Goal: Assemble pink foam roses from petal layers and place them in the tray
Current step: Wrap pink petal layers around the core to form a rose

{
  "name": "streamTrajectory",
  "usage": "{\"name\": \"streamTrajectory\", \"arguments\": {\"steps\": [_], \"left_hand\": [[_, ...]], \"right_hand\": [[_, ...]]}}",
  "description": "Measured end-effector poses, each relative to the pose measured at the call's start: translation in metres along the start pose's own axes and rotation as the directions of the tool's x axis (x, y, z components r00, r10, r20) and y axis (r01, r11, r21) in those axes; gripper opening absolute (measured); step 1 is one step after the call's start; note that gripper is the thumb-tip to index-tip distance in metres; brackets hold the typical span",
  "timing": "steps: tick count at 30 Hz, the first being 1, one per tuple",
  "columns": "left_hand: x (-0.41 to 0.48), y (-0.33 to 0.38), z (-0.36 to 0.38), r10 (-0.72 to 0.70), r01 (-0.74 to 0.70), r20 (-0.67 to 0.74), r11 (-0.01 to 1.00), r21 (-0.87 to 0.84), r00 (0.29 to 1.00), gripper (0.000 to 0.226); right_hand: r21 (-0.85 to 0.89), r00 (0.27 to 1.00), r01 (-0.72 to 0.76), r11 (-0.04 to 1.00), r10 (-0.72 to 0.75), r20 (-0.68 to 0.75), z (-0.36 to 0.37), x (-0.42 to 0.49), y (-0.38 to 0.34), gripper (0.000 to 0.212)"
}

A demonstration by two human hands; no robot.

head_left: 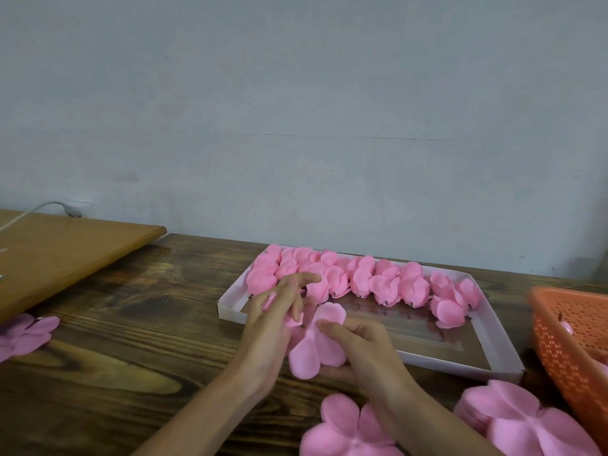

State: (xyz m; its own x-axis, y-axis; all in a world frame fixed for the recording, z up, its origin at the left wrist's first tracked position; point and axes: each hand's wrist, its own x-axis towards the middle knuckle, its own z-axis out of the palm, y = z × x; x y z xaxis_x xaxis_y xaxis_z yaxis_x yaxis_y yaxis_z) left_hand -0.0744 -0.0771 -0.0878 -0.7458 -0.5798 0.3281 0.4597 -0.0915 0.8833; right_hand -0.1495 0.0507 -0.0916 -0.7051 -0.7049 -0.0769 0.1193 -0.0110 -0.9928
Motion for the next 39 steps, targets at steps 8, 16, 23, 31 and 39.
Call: {"name": "streamTrajectory", "arguments": {"steps": [8,16,23,31,39], "left_hand": [[-0.002,-0.003,0.006,-0.013,0.014,-0.008,0.988,0.154,1.0,0.06],[0.002,-0.008,0.001,-0.008,0.015,-0.05,0.99,0.142,0.999,0.042],[-0.002,-0.008,0.005,0.026,-0.025,0.0,0.978,0.208,1.0,0.035],[-0.005,-0.014,0.008,0.049,-0.064,0.065,0.968,0.245,0.997,0.052],[-0.006,-0.016,0.008,0.052,-0.078,0.093,0.95,0.303,0.994,0.053]], "right_hand": [[0.045,0.997,-0.009,0.999,0.005,0.078,0.001,-0.002,-0.003,0.023],[0.067,0.994,0.01,0.998,-0.017,0.107,-0.001,-0.006,-0.009,0.024],[-0.059,0.982,0.173,0.983,-0.167,0.091,0.003,-0.007,-0.008,0.023],[-0.123,0.957,0.281,0.952,-0.287,-0.036,0.003,-0.005,-0.008,0.029],[-0.06,0.954,0.238,0.969,-0.245,-0.176,0.0,-0.003,-0.005,0.007]]}}
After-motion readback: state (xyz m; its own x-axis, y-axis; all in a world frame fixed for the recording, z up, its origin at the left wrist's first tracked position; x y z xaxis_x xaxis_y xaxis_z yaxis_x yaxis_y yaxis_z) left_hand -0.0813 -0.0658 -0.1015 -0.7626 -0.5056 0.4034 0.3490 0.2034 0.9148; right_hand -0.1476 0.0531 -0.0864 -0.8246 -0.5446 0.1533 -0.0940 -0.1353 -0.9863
